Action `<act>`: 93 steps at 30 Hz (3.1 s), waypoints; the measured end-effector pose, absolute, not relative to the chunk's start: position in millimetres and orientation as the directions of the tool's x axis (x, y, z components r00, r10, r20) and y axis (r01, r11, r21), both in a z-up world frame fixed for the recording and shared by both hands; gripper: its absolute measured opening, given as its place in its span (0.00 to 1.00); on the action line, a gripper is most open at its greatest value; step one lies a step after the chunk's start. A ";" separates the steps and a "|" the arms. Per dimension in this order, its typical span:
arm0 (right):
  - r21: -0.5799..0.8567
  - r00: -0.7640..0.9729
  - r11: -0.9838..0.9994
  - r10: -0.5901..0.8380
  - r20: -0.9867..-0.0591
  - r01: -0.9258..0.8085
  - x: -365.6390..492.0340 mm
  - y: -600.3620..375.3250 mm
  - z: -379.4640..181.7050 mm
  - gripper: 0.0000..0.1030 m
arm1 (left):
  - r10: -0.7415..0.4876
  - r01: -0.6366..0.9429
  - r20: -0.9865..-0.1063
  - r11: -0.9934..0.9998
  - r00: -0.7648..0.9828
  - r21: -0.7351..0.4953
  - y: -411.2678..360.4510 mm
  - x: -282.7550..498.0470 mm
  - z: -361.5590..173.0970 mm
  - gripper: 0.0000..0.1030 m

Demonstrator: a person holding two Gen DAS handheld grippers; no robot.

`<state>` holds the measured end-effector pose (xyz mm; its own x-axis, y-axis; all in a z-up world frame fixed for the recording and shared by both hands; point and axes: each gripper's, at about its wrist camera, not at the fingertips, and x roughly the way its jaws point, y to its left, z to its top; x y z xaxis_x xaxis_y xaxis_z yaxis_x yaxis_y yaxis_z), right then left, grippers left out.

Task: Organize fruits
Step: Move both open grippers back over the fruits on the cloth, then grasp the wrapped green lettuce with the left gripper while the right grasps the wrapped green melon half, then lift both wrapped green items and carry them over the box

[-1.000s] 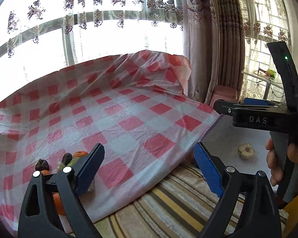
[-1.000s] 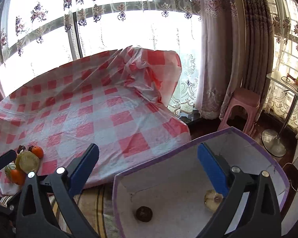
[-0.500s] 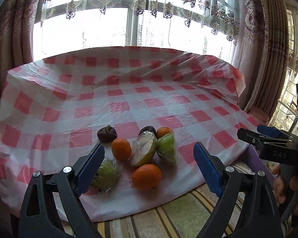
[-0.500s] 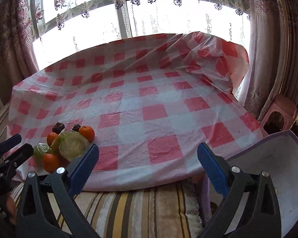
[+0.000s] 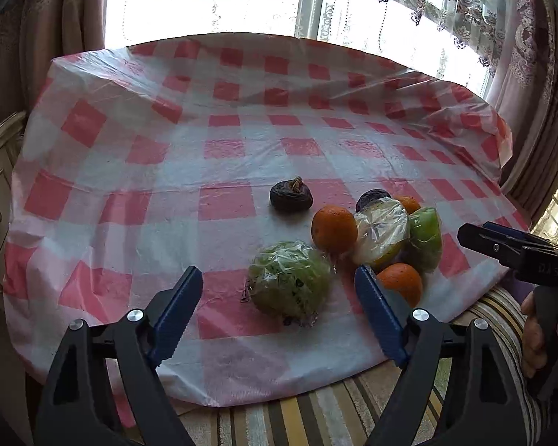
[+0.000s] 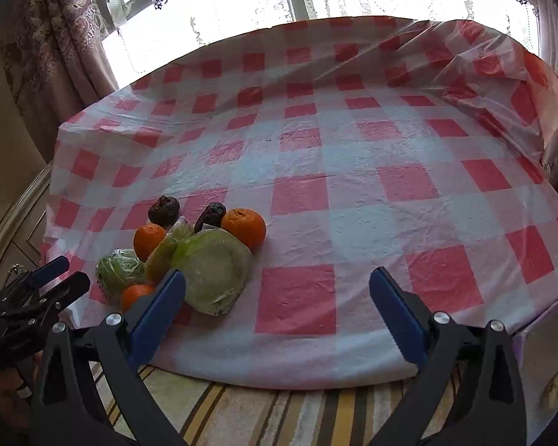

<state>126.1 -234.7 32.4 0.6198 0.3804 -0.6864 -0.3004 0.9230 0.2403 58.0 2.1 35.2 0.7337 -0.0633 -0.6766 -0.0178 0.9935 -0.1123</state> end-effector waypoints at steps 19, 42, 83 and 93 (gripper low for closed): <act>0.273 0.491 0.876 0.455 -0.743 -0.398 157.7 -189.7 11.7 0.89 | -0.051 0.010 -0.741 0.998 0.669 -0.059 0.6 86.4 11.4 0.78; 0.081 0.566 0.933 0.280 -0.775 -0.351 145.8 -172.1 14.0 0.92 | -0.046 0.065 -0.740 0.998 0.671 -0.003 -14.8 86.3 3.6 0.61; 0.094 0.580 0.951 0.256 -0.773 -0.294 130.4 -190.7 15.6 0.58 | -0.010 0.001 -0.698 1.000 0.716 -0.014 -6.5 67.6 11.8 0.58; 0.140 0.599 0.953 0.281 -0.750 -0.270 115.3 -215.3 22.4 0.58 | 0.037 -0.021 -0.668 0.999 0.744 0.032 -13.5 59.0 28.4 0.58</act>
<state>115.3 -215.3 22.4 0.5993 0.2805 -0.7497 -0.2702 0.9525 0.1404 59.0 -13.5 28.4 0.7436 0.0369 -0.6676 -0.0213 0.9993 0.0316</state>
